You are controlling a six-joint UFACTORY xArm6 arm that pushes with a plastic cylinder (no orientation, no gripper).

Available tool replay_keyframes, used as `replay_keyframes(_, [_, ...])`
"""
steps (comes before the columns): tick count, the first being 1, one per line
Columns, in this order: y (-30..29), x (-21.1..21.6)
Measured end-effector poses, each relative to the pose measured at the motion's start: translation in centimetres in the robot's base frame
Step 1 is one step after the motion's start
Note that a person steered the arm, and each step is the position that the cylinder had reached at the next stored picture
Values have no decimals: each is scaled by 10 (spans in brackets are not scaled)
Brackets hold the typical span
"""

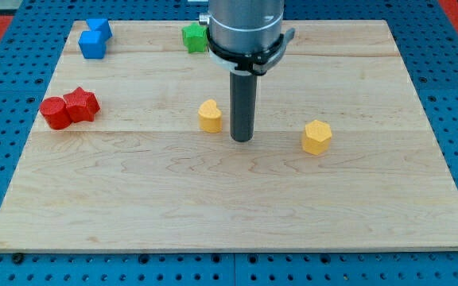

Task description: Place the arm above the yellow hexagon

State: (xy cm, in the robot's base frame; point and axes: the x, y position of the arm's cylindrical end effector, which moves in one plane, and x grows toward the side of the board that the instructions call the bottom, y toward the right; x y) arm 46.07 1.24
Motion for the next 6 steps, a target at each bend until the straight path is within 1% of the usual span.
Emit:
replay_keyframes(1, [-34,-1])
replay_keyframes(2, [-40,-30])
replay_keyframes(3, [-42,-31])
replay_keyframes(4, [37,-48])
replay_keyframes(5, [77,-89])
replay_keyframes(6, [116,-41])
